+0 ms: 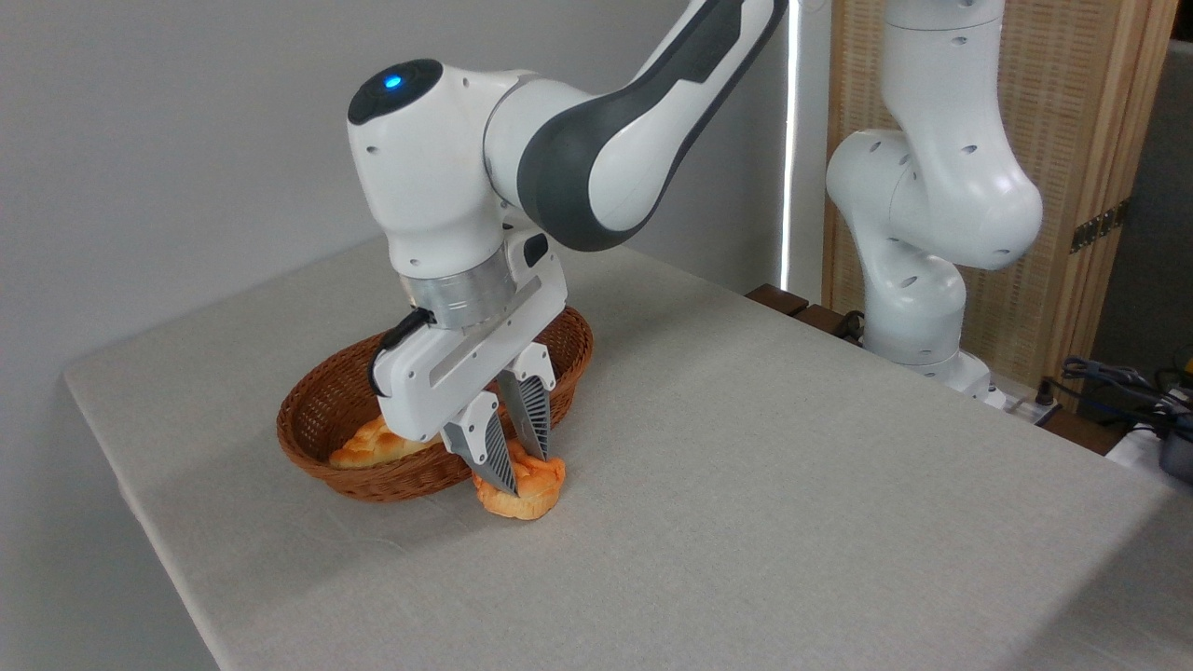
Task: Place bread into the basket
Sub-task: 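Close the gripper fingers around the orange bun, then lift the orange bun and carry it over the basket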
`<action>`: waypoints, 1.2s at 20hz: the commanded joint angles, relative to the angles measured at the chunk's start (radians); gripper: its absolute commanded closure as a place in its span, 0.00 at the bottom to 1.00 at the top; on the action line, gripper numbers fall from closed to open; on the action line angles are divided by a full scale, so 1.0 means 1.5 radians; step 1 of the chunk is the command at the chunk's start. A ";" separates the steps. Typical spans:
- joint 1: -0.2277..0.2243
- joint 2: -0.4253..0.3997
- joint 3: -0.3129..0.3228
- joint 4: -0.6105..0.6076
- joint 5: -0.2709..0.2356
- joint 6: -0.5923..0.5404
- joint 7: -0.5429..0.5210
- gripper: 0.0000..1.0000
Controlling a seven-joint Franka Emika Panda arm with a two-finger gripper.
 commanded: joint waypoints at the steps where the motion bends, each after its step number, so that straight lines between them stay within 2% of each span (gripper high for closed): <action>1: 0.002 -0.025 0.026 0.007 0.006 -0.004 0.013 0.68; 3: 0.002 -0.029 0.040 0.019 0.005 -0.015 0.012 0.67; 8: 0.002 -0.029 0.043 0.058 -0.006 -0.065 -0.006 0.66; 12: 0.001 -0.029 0.040 0.066 -0.085 -0.072 -0.101 0.63; 14: 0.001 -0.029 0.037 0.067 -0.113 -0.070 -0.160 0.59; 17: -0.001 -0.029 0.035 0.078 -0.137 -0.070 -0.240 0.55; 22: -0.005 -0.029 0.018 0.088 -0.145 -0.071 -0.365 0.50; 24: -0.005 -0.029 0.010 0.088 -0.175 -0.071 -0.404 0.50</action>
